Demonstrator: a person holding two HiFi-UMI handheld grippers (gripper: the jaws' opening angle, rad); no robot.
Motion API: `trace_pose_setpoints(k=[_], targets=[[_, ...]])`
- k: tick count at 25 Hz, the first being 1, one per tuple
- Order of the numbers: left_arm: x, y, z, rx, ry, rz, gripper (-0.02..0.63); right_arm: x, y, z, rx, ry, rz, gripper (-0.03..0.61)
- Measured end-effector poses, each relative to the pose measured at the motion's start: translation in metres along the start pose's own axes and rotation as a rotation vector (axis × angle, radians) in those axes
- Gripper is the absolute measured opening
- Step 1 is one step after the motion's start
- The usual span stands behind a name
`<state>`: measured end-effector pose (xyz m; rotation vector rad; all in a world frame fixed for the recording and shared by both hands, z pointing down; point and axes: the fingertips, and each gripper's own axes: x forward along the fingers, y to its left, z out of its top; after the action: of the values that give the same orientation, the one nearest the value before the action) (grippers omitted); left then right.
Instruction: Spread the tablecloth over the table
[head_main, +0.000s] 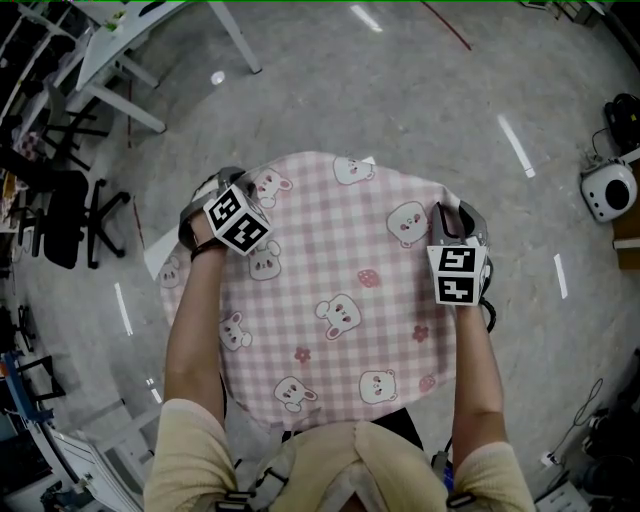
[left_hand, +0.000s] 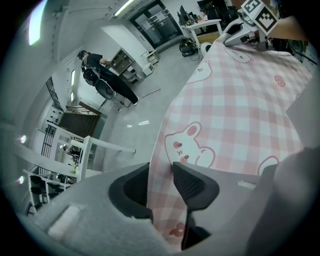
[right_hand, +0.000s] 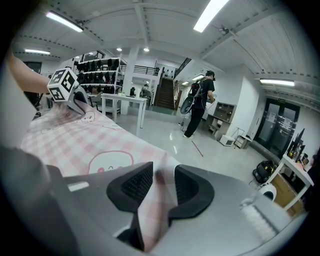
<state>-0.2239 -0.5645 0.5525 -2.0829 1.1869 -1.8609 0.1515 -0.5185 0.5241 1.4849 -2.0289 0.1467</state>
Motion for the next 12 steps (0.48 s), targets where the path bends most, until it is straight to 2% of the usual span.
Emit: trace_pose_setpoints(k=[6, 12], targets=[[0.009, 0.018, -0.006, -0.081, -0.014, 0.043, 0.144, 0.005, -0.001, 0.0, 0.018, 0.075, 0.03, 0.112], [-0.012, 0.031, -0.006, -0.115, -0.041, 0.077, 0.144, -0.008, -0.009, 0.012, 0.012, 0.072, -0.02, 0.158]])
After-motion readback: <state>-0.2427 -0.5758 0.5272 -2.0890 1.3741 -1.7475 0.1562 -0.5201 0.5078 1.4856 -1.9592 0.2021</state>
